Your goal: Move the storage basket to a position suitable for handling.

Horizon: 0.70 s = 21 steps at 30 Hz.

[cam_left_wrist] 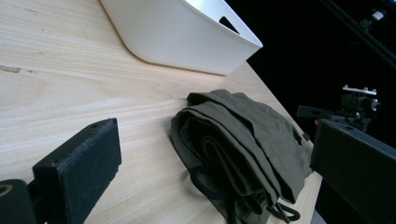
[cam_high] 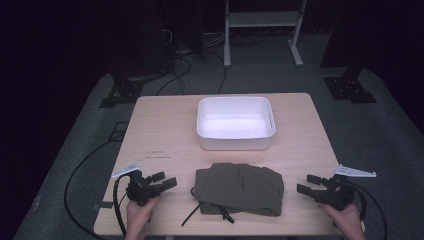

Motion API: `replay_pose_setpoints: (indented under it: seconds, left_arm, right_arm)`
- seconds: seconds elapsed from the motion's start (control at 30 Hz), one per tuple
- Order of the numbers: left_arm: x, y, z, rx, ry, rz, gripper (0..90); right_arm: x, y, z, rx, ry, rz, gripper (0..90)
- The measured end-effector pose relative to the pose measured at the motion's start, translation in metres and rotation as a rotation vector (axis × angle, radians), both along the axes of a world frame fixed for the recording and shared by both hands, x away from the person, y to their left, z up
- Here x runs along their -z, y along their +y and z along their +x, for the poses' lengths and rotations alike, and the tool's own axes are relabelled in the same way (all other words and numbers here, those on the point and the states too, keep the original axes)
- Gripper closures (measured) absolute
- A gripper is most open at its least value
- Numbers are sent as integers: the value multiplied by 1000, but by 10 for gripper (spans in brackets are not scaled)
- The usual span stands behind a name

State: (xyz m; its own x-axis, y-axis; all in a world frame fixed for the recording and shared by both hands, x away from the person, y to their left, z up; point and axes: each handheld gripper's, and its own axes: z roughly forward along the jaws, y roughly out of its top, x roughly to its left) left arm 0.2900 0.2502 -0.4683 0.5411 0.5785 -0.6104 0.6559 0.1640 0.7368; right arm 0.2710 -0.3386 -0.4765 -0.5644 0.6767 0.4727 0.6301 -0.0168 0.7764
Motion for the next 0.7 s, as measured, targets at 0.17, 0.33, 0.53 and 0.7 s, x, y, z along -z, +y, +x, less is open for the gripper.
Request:
replay_pose_setpoints:
  seconds: [0.17,0.33,0.53,0.7]
  left_arm:
    - [1,-3,-2,10,9,5,9]
    - [1,-7,-2,23,10,8,9]
    - [3,-10,0,40,13,16,9]
    - [4,-15,0,57,22,19,9]
  right_arm:
    - [-1,5,3,-12,2,-1,155]
    - [-2,13,6,-26,3,1,155]
    - [-4,21,5,-42,-1,-13,155]
    - [-4,29,7,-60,5,-24,153]
